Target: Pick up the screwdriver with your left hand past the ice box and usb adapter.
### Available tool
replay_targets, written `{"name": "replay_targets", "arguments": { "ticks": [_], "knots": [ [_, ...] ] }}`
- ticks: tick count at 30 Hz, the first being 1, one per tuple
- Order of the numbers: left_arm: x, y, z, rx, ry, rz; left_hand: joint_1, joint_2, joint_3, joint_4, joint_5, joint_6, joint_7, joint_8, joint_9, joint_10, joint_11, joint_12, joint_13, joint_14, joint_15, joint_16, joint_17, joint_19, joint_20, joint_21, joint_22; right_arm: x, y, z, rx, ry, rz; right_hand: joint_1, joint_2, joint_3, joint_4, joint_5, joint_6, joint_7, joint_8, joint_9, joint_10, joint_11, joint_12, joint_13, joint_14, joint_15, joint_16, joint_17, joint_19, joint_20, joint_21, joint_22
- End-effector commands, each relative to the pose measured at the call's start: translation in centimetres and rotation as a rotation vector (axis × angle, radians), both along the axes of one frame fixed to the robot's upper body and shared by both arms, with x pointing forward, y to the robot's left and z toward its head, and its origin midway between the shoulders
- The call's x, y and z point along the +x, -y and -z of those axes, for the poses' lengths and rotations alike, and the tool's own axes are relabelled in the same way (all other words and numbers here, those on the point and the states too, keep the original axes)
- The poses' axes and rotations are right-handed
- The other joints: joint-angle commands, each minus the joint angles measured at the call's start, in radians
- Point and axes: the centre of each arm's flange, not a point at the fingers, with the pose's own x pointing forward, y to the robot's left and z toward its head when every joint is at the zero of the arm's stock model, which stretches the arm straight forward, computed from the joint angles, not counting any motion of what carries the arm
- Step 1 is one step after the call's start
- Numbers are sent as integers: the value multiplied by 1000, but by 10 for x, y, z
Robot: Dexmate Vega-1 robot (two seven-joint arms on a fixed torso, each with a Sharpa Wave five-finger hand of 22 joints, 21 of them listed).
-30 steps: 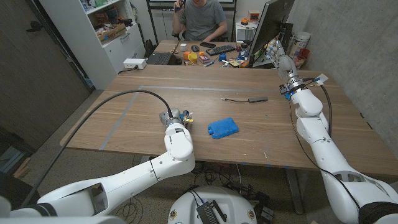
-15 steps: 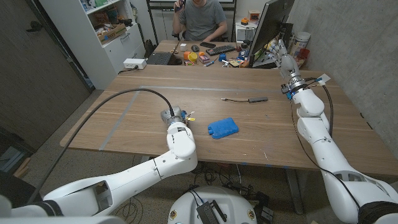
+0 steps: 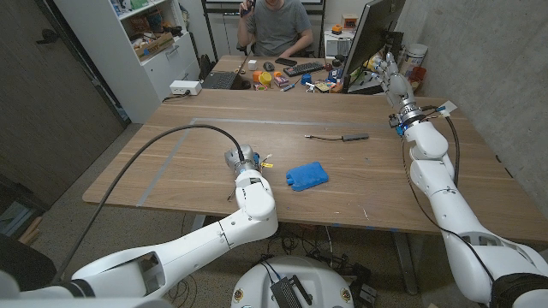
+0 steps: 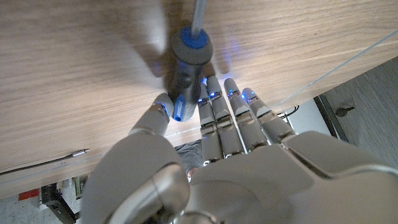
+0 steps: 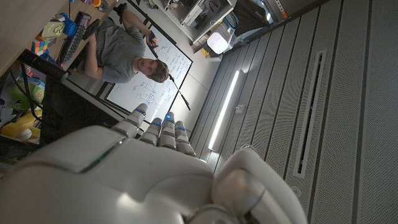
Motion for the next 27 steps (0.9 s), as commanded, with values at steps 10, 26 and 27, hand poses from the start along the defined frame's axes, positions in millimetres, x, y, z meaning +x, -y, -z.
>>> {"name": "replay_targets", "arguments": {
  "ticks": [10, 26, 27],
  "knots": [
    [-12, 11, 8, -41, 222, -2, 323, 94, 11, -7, -6, 372, -105, 82, 17, 396, -208, 77, 165, 129, -163, 45, 49, 38, -58, 9, 2, 0, 8, -4, 1, 3, 4, 7, -1, -2, -4, 3, -8, -1, 6, 5, -12, 0, 1, 2, -8, -1, 2, 2, -3, -1, -1, 3],
    [-39, 2, -12, -59, 366, -22, 433, 53, -8, 2, -6, 397, -69, 105, 16, 410, -194, 88, 148, 303, -174, 96, 100, 199, -118, 70, 11, -4, 3, -5, -19, 6, -1, 7, -1, -2, -5, 3, -10, -4, 6, 5, -19, -5, -1, 2, -11, -2, 2, 1, -6, 0, -2, 3],
    [-42, 0, -15, -62, 371, -26, 435, 52, -8, 3, -6, 400, -70, 105, 15, 412, -194, 88, 148, 303, -173, 95, 101, 194, -120, 67, 11, -3, 3, -5, -17, 2, -2, 7, -1, -2, -5, 3, -10, -5, 6, 5, -19, -6, -1, 2, -11, -2, 2, 1, -6, 0, -2, 3]
  ]
}}
